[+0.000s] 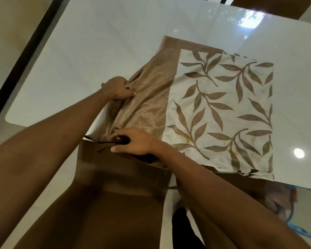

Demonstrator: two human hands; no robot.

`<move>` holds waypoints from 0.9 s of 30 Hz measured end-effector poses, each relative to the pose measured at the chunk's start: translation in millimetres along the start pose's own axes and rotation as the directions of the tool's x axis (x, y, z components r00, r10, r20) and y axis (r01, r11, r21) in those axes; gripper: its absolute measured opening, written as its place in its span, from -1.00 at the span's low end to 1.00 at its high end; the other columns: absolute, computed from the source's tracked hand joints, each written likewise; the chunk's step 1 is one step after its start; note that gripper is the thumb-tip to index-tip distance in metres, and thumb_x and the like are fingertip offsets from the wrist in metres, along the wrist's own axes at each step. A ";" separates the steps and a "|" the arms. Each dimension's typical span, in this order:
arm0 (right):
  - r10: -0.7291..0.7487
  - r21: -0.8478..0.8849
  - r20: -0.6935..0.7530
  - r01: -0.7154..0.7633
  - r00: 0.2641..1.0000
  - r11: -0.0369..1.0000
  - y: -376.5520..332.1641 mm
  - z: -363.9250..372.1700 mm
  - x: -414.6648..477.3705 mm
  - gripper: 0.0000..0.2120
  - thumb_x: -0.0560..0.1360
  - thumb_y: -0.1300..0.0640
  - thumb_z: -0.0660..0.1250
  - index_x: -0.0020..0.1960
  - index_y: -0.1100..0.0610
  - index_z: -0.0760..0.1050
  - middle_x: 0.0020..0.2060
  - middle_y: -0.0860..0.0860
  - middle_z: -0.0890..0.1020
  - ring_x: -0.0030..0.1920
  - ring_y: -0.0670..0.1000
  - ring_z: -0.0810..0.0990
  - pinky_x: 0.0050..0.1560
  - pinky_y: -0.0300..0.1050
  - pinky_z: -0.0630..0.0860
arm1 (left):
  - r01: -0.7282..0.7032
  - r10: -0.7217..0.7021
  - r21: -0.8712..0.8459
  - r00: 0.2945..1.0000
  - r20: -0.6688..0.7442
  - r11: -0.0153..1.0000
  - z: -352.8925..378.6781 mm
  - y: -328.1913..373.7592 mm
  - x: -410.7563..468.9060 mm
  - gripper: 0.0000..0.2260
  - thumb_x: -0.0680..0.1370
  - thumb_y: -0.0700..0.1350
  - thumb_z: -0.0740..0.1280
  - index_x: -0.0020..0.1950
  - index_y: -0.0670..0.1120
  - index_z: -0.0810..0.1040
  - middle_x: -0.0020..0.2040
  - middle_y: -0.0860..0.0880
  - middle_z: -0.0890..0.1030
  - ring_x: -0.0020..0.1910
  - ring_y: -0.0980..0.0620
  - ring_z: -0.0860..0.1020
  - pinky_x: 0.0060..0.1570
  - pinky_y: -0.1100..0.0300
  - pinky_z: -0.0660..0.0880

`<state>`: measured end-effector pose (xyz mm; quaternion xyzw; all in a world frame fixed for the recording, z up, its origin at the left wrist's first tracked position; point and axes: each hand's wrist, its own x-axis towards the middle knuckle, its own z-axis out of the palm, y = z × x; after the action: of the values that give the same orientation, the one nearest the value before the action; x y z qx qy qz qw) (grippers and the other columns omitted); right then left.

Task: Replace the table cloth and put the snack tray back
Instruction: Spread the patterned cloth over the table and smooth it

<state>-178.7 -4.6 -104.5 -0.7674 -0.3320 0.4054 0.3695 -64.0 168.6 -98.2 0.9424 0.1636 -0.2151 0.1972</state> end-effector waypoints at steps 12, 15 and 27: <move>0.356 0.572 -0.643 0.116 0.679 0.812 0.1 -47.0 -28.5 -0.09 0.35 -0.10 0.60 0.56 -0.11 0.19 0.29 0.02 0.54 0.25 0.01 0.57 0.26 0.08 0.58 | -0.149 0.159 -0.624 0.986 -0.039 0.768 -37.9 74.2 -58.8 -0.94 0.51 -0.25 0.31 -0.10 -0.10 0.48 -0.14 -0.03 0.53 -0.18 0.06 0.51 -0.27 0.28 0.47; 0.301 0.434 -0.771 0.118 0.561 0.893 -12.7 -38.8 -42.9 0.19 0.22 -0.25 0.63 0.60 -0.25 -0.08 0.57 -0.05 0.24 0.53 0.01 0.29 0.49 0.12 0.35 | -0.192 0.170 -0.675 0.980 -0.099 0.713 -35.8 120.6 -79.3 -0.89 0.54 -0.28 0.28 -0.12 -0.09 0.44 -0.20 -0.01 0.50 -0.25 0.11 0.53 -0.39 0.35 0.45; 0.520 0.526 -0.850 0.073 0.081 0.848 72.9 -135.6 -199.3 -0.74 0.39 0.27 0.14 -0.11 0.00 0.54 -0.19 -0.04 0.61 -0.09 0.08 0.60 -0.05 0.06 0.56 | -0.312 0.359 -0.732 0.928 -0.098 0.606 20.6 310.4 -153.9 -0.82 0.54 -0.30 0.32 0.12 -0.14 0.47 0.01 -0.19 0.57 0.01 -0.11 0.59 -0.10 0.07 0.60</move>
<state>-135.6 -243.2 -36.3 -0.7739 0.2250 -0.0882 0.5854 -80.3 -144.6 50.6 0.7889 0.0510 -0.1175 0.6010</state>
